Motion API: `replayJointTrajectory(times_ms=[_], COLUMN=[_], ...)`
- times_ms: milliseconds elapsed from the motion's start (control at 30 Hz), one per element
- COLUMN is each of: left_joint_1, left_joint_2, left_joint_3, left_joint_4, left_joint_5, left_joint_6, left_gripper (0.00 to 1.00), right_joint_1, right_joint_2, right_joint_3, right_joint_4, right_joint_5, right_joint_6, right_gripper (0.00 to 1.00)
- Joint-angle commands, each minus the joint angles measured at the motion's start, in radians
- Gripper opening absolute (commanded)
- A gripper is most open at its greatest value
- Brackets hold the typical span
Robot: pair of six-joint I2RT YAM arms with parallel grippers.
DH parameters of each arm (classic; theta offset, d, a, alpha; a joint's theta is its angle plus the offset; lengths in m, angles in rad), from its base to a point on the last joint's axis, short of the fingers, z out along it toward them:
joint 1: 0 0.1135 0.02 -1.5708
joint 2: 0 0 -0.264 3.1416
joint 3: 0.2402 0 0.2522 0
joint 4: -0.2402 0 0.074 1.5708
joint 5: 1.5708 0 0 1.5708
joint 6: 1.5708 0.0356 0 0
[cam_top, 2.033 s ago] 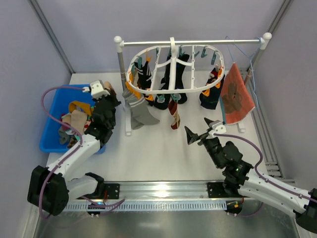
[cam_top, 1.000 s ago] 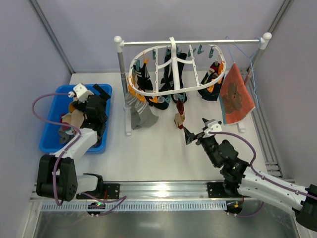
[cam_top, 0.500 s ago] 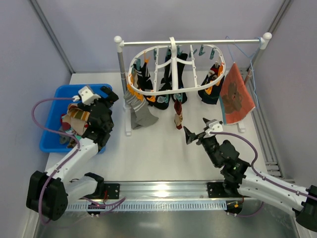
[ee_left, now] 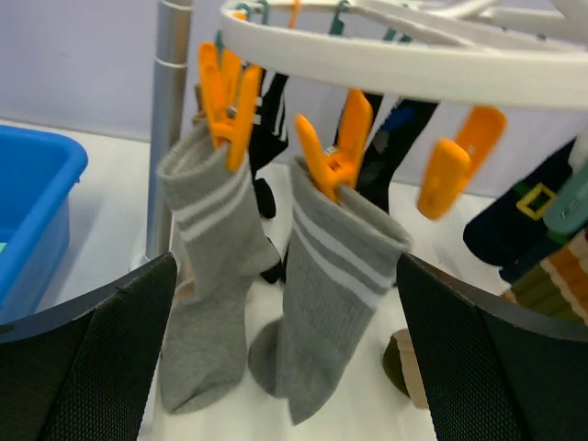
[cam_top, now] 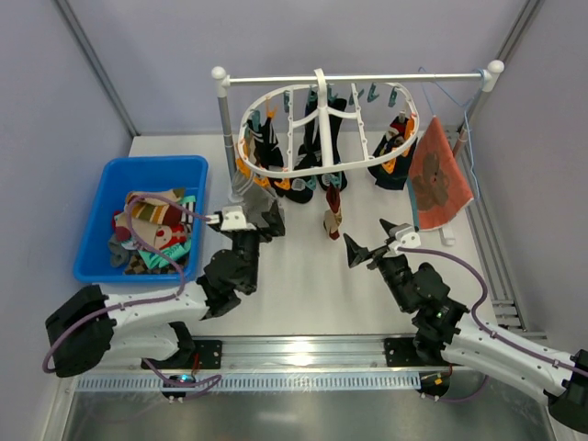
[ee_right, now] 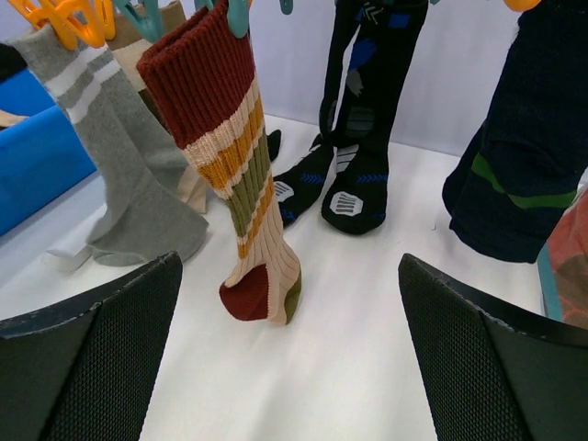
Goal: Remove the socks clipped to the hanger
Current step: Remove the sock from the hanger.
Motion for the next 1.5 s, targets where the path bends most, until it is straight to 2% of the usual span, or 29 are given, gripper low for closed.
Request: replayJointTrajectory(times_ms=[0,67,133,267,367,600,767,900,1033,1167,1467], left_joint_1=[-0.092,-0.132,-0.195,-0.267,-0.299,-0.287,-0.257,-0.218,-0.164,-0.163,-0.18], left_joint_2=[0.105,0.193,0.277,0.348,0.404,0.564,0.541,0.559,0.595,0.641,0.678], left_joint_3=[-0.021,-0.002,0.012,0.068,0.107,0.229,0.226,0.223,0.251,0.226,0.225], left_joint_4=[0.354,0.44,0.592,0.603,0.602,0.577,0.444,0.424,0.346,0.474,0.478], left_joint_5=[-0.121,-0.159,-0.179,-0.178,-0.155,-0.094,0.01,0.069,0.164,0.195,0.224], left_joint_6=[0.215,0.324,0.4,0.435,0.415,0.385,0.205,0.147,0.026,0.047,0.01], left_gripper=[0.99,1.0,1.0,1.0,1.0,1.0,0.99,0.99,0.99,1.0,1.0], right_joint_1=[-0.007,-0.007,-0.009,-0.012,-0.012,-0.015,-0.019,-0.021,-0.021,-0.022,-0.024], right_joint_2=[-0.015,-0.027,-0.036,-0.059,-0.07,-0.089,-0.081,-0.079,-0.083,-0.089,-0.09], right_joint_3=[-0.004,-0.006,-0.01,-0.018,-0.023,-0.032,-0.032,-0.03,-0.032,-0.033,-0.035], right_joint_4=[0.044,0.042,0.041,0.041,0.039,0.041,0.044,0.044,0.042,0.041,0.041], right_joint_5=[0.024,0.024,0.024,0.024,0.03,0.042,0.044,0.041,0.039,0.038,0.033], right_joint_6=[0.022,0.027,0.028,0.03,0.033,0.039,0.042,0.042,0.044,0.045,0.047], right_gripper=[1.0,1.0,1.0,1.0,1.0,1.0,1.0,1.0,1.0,1.0,1.0])
